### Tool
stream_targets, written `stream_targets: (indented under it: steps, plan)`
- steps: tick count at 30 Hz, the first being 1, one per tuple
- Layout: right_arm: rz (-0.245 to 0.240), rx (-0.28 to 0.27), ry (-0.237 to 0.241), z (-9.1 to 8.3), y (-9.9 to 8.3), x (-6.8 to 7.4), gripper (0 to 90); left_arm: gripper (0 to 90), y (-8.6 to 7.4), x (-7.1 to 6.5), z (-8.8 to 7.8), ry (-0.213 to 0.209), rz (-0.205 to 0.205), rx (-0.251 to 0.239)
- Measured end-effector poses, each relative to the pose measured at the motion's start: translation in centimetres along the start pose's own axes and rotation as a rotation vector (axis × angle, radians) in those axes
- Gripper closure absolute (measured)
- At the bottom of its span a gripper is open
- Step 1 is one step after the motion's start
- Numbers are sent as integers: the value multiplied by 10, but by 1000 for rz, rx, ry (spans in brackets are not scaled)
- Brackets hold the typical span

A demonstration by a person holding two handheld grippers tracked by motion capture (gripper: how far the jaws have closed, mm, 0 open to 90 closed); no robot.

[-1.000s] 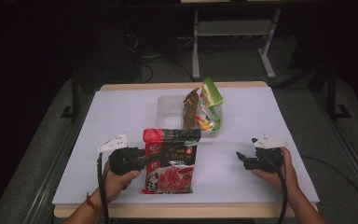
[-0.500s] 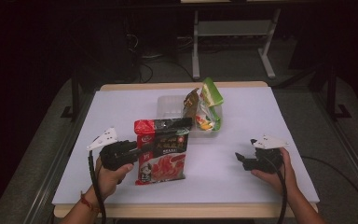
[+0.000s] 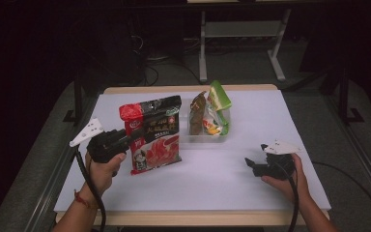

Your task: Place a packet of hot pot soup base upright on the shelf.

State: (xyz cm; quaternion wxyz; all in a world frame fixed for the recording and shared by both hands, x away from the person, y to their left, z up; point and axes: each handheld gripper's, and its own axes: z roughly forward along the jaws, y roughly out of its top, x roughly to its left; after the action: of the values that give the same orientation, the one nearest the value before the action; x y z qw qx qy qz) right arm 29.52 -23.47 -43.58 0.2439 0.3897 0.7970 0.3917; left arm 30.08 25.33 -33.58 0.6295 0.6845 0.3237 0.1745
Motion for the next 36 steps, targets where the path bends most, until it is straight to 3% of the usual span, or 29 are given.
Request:
stream_targets:
  steps: [5,14,22,27,33,36]
  plan:
    - [2,5,2,1,0,0,221,753,4,4,13,63,-3,6]
    - [2,6,8,1,-1,1,221,754,14,7,30,86,-16,-15]
    - [-1,6,8,1,-1,2,220,754,28,9,44,155,-8,-34]
    - [4,5,8,1,-2,2,220,754,32,14,58,212,-22,-27]
    - [8,6,8,0,-3,1,218,754,36,19,78,253,-32,-18]
    - [11,5,9,0,-3,0,218,755,37,18,89,275,-19,-14]
